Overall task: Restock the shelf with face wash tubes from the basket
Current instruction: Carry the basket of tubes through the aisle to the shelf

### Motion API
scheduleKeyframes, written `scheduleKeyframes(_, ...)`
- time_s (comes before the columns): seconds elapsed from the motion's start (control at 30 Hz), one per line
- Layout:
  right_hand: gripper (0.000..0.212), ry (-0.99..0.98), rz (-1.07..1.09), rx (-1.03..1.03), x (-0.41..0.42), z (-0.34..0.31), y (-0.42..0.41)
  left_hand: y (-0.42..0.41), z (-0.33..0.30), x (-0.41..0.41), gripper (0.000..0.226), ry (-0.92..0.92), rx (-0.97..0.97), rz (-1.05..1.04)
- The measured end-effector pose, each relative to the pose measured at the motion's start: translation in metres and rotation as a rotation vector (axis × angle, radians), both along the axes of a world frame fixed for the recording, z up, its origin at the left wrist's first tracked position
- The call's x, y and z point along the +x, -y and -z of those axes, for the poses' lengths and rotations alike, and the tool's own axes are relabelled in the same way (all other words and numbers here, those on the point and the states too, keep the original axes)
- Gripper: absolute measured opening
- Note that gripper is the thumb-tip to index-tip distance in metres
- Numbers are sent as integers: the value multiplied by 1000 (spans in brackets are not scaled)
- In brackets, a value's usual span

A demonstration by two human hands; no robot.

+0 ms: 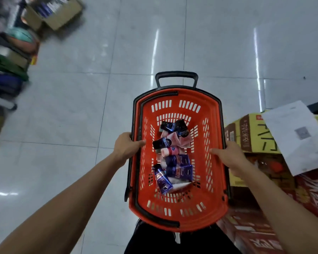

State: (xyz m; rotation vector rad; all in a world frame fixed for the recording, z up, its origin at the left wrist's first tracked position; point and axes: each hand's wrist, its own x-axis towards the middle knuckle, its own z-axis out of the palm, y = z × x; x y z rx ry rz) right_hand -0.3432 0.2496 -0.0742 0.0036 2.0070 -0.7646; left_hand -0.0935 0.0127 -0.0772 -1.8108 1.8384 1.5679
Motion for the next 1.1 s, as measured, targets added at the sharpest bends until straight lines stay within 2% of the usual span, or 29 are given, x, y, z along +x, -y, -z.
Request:
scheduleKeyframes(0.2,33,-224,-32,-128,18,-105,8,12,-95,13,50,-185,-121,-1)
scheduleKeyframes(0.4,50,-463,-70,-162,44,-142,8,10,-144,40,50,-318,-217,-13)
scheduleKeyframes(0.63,37,-581,-56,-119,79,-148,15,17,-146,65,46,-302,-295,8)
scheduleKeyframes(0.9,42,-667,-95,-28,91,-138,43,45,-139,79,52,-343,-301,-15)
scheduleKeyframes(1.1,54,-681,-113,-12,71,-133,72,71,-138,63,45,-331,-319,-23)
